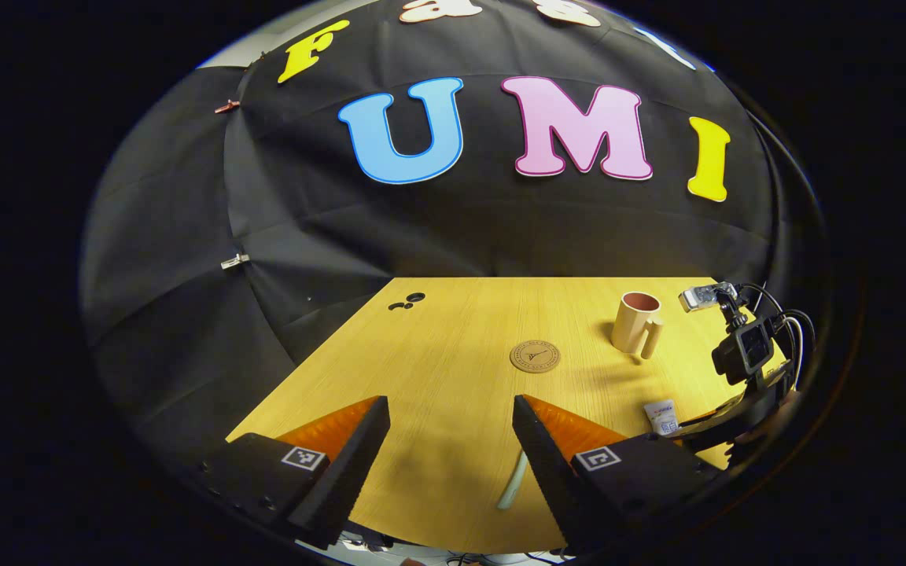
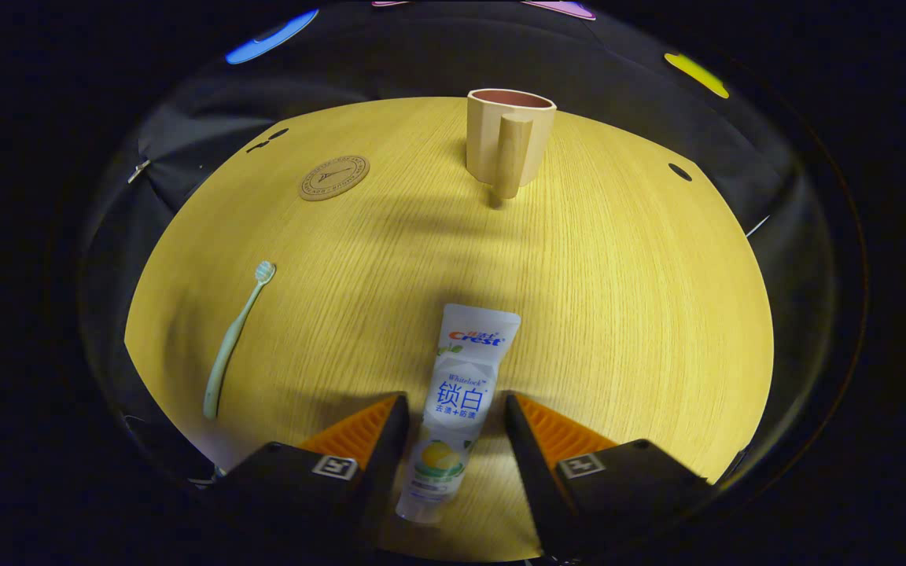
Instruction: Put the toothbrush and toothpaste on the desktop into the cup, then pick up the cup and place it on the coaster on the desktop.
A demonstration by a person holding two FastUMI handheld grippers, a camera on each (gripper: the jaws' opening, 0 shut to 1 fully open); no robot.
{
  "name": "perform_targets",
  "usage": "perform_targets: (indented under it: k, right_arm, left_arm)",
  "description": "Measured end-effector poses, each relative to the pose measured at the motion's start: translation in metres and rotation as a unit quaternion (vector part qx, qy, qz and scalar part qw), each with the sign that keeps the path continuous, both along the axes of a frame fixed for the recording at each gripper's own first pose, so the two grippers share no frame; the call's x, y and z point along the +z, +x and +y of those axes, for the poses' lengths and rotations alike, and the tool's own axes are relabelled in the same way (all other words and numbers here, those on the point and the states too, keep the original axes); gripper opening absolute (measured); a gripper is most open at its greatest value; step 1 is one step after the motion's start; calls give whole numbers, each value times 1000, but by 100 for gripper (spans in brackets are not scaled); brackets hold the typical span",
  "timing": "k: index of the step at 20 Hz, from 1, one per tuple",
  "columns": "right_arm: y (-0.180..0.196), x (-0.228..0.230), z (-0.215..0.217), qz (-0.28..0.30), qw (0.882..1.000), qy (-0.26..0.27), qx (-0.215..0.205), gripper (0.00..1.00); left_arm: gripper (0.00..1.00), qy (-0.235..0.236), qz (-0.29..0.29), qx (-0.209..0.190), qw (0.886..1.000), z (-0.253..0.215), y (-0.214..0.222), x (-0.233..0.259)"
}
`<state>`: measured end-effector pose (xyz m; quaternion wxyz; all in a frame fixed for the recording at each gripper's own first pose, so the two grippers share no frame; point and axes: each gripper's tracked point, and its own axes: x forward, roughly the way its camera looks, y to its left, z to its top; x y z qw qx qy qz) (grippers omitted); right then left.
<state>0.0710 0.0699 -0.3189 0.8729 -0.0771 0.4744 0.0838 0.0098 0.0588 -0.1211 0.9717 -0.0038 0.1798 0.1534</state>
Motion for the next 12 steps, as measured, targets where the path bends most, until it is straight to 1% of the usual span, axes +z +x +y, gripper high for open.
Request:
perform_targets:
  k: [2,4,5,6,8,9,10,12]
  right_arm:
    - [-2,2,2,-1,1000,1,1,60]
    - [-2,-1,6,2,1000,-2,5,49]
    - [-3,-2,5,7,1000,-2,3,52]
    - [-2,-1,6,9,1000,2,-1,45]
    - [-1,2,6,11,1000,11,-4,37]
    - [-3,-1,6,17,1000,14,1,27]
    - [-3,1,6,16,1000,18,8,36]
    - [-3,2,6,15,1000,24,11,25]
  left_arm:
    - [99,0,-2,-3,1000,1,-1,0]
    - [99,-1,-1,-6,1000,3,-2,-3]
    - [99,-2,1,-9,1000,3,-1,-5]
    - [99,-4,3,-11,1000,4,0,-8]
    - [99,-7,13,-15,1000,6,2,-17]
    - [99,-11,19,-17,1000,8,5,-22]
    - [99,-19,26,-24,999,6,5,-29]
    - [99,-34,51,-41,997,1,10,-49]
